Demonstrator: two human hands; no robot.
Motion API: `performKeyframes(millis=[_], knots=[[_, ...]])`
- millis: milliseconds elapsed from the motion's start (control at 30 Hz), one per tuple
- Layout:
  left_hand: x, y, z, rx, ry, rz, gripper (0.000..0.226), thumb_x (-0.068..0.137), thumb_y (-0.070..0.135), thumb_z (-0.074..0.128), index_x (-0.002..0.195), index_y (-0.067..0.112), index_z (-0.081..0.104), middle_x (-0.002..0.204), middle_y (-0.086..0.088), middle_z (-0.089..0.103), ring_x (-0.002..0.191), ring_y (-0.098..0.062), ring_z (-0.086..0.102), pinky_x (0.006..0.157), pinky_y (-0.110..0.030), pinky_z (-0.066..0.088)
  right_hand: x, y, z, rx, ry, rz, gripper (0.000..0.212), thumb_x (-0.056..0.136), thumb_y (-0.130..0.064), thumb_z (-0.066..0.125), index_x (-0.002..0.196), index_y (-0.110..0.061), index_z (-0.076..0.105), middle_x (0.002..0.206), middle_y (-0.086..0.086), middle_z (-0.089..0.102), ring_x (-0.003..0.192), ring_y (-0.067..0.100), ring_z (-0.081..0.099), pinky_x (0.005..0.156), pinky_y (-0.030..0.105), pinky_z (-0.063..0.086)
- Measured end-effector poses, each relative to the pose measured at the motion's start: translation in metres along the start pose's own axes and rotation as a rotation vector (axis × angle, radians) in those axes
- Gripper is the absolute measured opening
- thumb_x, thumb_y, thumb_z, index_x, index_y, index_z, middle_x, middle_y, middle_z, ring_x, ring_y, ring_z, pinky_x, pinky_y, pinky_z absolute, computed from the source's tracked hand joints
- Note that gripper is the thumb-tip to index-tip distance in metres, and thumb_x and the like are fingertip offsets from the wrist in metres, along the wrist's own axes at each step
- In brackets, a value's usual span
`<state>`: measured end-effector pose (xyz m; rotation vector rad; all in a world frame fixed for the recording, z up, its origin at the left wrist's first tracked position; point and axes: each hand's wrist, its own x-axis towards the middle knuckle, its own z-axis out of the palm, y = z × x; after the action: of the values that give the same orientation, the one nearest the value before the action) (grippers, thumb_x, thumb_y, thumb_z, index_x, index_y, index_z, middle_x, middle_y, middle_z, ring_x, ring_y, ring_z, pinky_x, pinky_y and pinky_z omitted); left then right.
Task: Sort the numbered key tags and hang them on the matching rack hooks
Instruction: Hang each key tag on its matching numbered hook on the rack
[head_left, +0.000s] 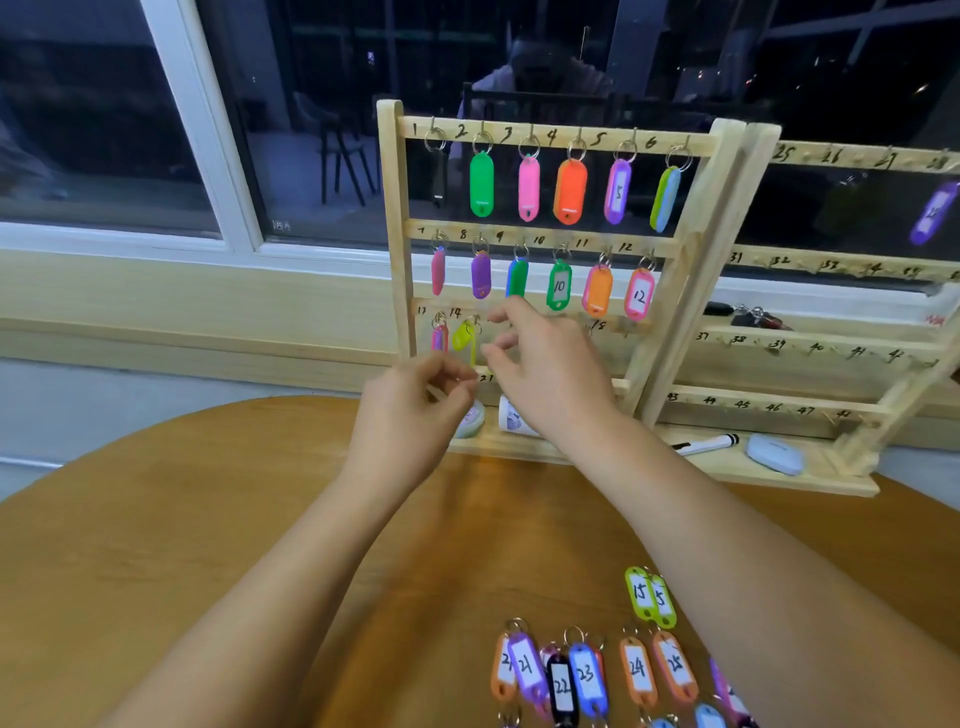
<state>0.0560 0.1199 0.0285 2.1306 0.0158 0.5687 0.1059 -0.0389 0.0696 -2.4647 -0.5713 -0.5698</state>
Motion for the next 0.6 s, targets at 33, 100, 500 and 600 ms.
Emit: performKeyframes(millis=[33, 100, 500, 600], knots=[[-0.006, -0.001, 0.005, 0.008, -0.022, -0.006, 0.009, 0.094, 0.026, 0.074, 0.091, 0.034, 0.077, 0.079, 0.018, 0.071, 0.074, 0.001, 0.064, 0.064, -0.016, 0.041, -0.007, 0.004, -0.003, 0.019, 0.005, 0.005, 0.024, 0.099, -0.026, 0.065, 0.123, -0.028, 0.065, 0.098, -0.012, 0.075, 0.099, 0.022, 0.068, 0.083, 0.042, 0.057], [-0.019, -0.003, 0.016, 0.018, -0.071, -0.027, 0.01, 0.092, 0.027, 0.075, 0.088, 0.036, 0.076, 0.081, 0.02, 0.072, 0.069, -0.002, 0.063, 0.064, -0.015, 0.043, -0.024, 0.015, -0.01, 0.07, 0.026, 0.035, 0.016, 0.098, -0.027, 0.065, 0.114, -0.03, 0.067, 0.097, -0.015, 0.073, 0.092, 0.016, 0.067, 0.082, 0.04, 0.057], [-0.082, 0.01, 0.088, 0.072, -0.395, -0.014, 0.002, 0.09, 0.031, 0.078, 0.091, 0.031, 0.076, 0.081, 0.018, 0.073, 0.071, 0.0, 0.064, 0.065, -0.015, 0.046, -0.157, 0.09, -0.055, 0.077, -0.116, 0.372, 0.006, 0.092, -0.025, 0.076, 0.092, -0.03, 0.074, 0.078, -0.016, 0.069, 0.067, -0.006, 0.059, 0.058, 0.015, 0.035], [-0.09, 0.017, 0.098, 0.13, -0.483, 0.024, 0.009, 0.091, 0.036, 0.078, 0.099, 0.033, 0.077, 0.087, 0.017, 0.073, 0.08, 0.001, 0.065, 0.071, -0.016, 0.048, -0.178, 0.097, -0.058, -0.006, -0.206, 0.443, 0.008, 0.094, -0.03, 0.076, 0.091, -0.033, 0.07, 0.077, -0.015, 0.067, 0.069, -0.003, 0.061, 0.057, 0.014, 0.036]])
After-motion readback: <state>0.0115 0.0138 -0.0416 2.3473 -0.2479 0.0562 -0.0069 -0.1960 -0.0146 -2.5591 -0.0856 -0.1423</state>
